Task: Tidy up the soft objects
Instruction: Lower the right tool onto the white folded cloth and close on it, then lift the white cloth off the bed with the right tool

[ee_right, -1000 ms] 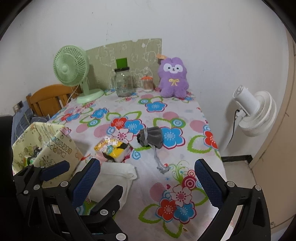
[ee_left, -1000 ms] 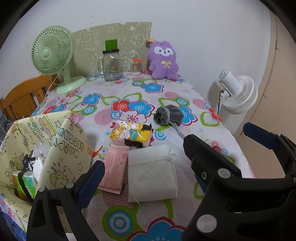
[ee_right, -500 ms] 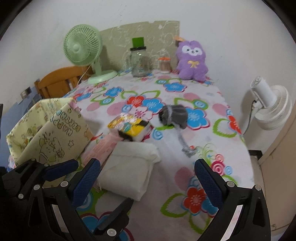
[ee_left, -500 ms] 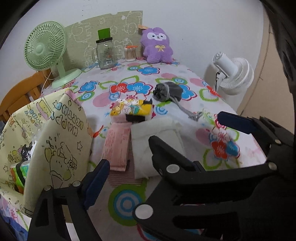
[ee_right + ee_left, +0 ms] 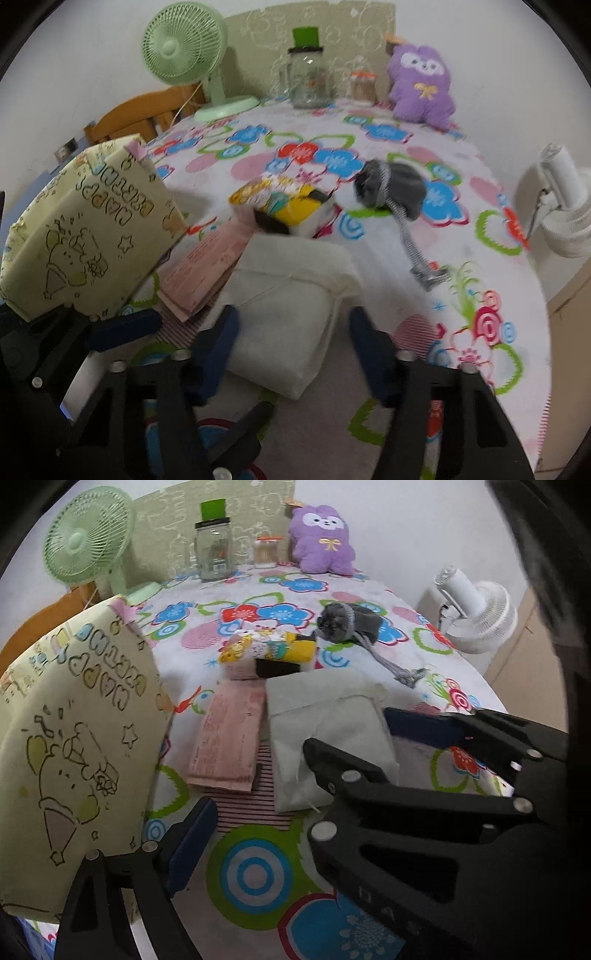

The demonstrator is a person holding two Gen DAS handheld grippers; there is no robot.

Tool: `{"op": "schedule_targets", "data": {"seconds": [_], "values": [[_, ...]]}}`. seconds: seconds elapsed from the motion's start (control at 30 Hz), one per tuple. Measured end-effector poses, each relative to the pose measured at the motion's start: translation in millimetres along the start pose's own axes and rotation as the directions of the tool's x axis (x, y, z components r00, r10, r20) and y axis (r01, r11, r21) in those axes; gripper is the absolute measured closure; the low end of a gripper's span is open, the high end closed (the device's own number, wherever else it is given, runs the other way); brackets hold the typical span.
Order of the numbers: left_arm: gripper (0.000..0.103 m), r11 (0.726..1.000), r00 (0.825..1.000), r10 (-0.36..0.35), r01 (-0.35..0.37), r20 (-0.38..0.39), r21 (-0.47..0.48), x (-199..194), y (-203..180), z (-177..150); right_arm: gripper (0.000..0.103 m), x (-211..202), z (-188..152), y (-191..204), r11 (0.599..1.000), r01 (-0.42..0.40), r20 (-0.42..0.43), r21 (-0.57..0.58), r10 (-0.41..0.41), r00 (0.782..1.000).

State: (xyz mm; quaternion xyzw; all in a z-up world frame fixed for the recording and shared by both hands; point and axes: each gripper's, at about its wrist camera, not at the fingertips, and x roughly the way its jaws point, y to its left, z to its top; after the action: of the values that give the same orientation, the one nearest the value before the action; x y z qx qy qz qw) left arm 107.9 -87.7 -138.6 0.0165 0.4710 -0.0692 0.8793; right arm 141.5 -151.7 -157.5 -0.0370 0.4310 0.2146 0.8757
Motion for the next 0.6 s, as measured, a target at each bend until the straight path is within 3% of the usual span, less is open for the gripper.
{"op": "schedule_targets", "data": {"seconds": [0.27, 0.4, 0.6], "values": [[0.003, 1.000, 1.000, -0.029, 0.029, 0.008, 0.002, 0, -2, 3, 0.074, -2, 1, -4, 1.000, -0.002, 0.020, -0.007, 0.002, 1.000], [0.005, 0.999, 0.999, 0.035, -0.035, 0.028, 0.010, 1, -2, 8, 0.080, -7, 2, -9, 1.000, 0.011, 0.030, -0.004, -0.010, 0.999], [0.005, 0.998, 0.997, 0.061, -0.060, 0.042, -0.017, 3, -1, 16, 0.083, -19, 4, -18, 0.999, 0.043, 0.057, 0.016, -0.044, 0.997]]}}
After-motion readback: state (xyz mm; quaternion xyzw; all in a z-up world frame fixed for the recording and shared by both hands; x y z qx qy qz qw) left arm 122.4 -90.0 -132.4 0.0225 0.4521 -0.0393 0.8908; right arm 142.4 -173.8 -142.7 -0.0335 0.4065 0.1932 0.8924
